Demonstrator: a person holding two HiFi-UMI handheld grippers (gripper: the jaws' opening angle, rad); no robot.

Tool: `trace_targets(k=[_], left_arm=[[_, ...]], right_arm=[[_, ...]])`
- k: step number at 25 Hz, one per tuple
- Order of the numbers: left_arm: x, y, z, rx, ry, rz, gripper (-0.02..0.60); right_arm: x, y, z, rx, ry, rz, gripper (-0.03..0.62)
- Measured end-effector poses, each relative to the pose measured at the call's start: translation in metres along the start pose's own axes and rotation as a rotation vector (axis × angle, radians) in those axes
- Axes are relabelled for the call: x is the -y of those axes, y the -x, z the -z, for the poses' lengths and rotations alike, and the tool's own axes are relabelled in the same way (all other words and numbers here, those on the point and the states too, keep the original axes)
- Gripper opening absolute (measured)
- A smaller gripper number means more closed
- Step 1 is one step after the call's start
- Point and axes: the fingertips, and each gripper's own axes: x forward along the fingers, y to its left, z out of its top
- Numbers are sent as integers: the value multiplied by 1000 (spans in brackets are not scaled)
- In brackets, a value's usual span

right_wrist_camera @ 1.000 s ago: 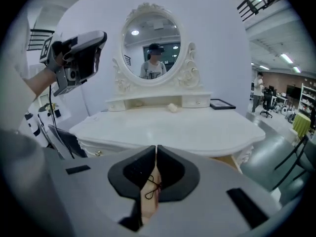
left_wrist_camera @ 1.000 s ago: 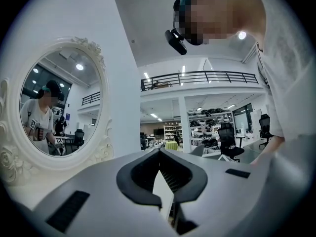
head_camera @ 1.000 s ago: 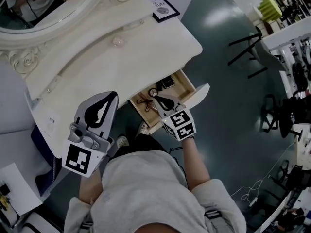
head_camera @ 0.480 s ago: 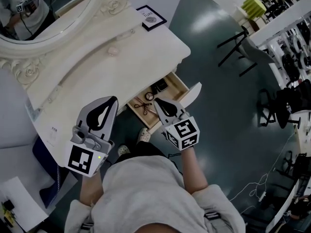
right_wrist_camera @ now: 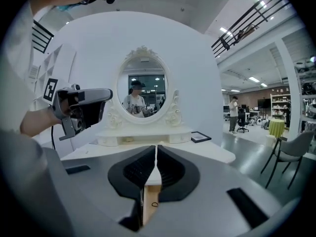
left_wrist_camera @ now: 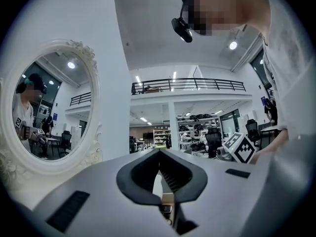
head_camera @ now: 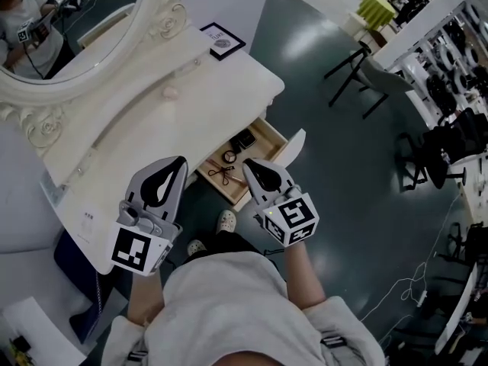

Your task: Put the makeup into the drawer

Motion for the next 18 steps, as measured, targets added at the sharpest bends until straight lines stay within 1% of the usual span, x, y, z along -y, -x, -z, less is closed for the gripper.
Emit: trace_targets(k=[2, 3, 8, 18], left_arm=[[-1, 0, -11, 56, 8, -7, 14], [0, 1, -14, 68, 8, -6, 14], [5, 8, -21, 85, -1, 16, 14], [13, 25, -25, 96, -2, 34, 14]], right_arm=[[-4, 6, -6, 19, 3, 14, 28], [-6, 9, -9, 28, 3, 21, 28], [-14, 26, -25, 73, 16, 51, 28], [-35, 56, -53, 168, 47, 104, 28]])
